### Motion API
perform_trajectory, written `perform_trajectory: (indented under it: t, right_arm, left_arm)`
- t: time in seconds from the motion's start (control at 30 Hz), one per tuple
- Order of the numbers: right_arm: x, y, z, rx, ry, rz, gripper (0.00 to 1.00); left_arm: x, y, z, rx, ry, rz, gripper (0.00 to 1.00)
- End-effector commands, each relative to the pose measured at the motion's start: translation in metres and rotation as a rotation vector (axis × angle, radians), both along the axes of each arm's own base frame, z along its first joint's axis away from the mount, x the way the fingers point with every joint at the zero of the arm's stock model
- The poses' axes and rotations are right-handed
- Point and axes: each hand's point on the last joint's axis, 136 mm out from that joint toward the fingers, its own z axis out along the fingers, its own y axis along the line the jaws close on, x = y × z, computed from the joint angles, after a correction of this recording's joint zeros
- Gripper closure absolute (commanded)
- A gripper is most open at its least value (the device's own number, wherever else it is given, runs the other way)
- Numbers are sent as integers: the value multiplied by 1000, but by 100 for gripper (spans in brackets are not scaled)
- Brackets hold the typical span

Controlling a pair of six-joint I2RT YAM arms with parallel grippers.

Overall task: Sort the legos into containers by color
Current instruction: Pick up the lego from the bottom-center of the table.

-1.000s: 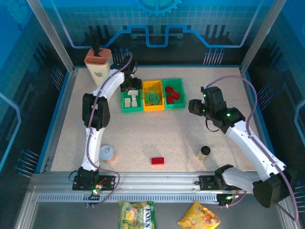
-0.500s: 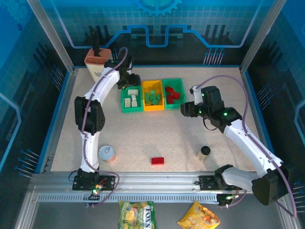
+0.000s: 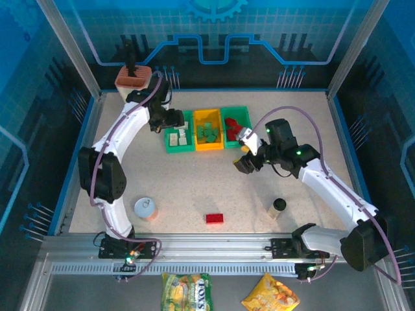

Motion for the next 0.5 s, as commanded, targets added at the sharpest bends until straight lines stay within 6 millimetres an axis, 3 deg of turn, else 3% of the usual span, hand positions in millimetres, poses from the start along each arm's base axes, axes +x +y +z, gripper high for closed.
perform_trajectory:
  t: [0.0,0.47]
  right_arm:
    - [-27,14,-15,-100,-3,194,35]
    - [-92,56,-90,-441,52,551,35]
  left_arm:
    - [-19,6,16,-19,-35,-1,25]
    - [-84,30,-4,0,-22,30,25]
